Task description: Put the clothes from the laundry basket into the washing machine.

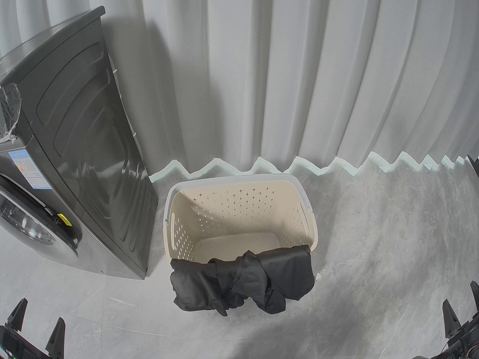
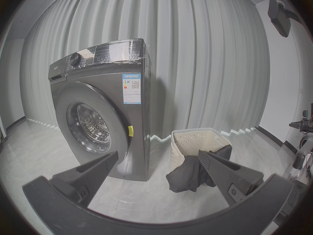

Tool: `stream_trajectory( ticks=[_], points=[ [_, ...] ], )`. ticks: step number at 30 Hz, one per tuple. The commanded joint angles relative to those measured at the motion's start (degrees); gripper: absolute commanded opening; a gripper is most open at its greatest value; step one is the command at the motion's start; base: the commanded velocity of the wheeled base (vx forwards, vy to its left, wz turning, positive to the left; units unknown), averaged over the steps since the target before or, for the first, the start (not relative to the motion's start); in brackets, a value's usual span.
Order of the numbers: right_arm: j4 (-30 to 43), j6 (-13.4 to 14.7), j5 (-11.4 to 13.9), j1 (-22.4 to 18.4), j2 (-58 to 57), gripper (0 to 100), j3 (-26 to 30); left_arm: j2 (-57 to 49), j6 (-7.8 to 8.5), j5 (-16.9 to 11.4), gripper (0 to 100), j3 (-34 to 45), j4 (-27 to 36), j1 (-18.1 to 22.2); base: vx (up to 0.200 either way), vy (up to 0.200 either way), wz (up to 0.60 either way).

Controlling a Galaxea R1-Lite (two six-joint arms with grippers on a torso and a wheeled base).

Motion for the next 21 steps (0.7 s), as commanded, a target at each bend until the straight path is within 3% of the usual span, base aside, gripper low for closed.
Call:
stream_trajectory(
  ticks=[1,4,13,21],
  points=[
    [0.0,-0.02,0.04,-0.02,-0.93,100,1.01,-1.04,-0.02,-0.02,100,0.84,-0.01,0.03,0.0,0.0,0.0],
    [0.0,-0.02,0.04,-0.02,-0.93,100,1.01,-1.04,-0.02,-0.02,100,0.84,-0.01,0.03,0.0,0.0,0.0],
    [0.0,-0.02,0.04,-0.02,-0.93,100,1.01,-1.04,-0.02,-0.02,100,0.84,-0.01,0.03,0.2,0.0,0.0],
    [-0.09,-0.02,0.04,-0.02,-0.93,100,1.01,-1.04,-0.02,-0.02,100,0.84,-0.01,0.03,0.0,0.0,0.0]
  ],
)
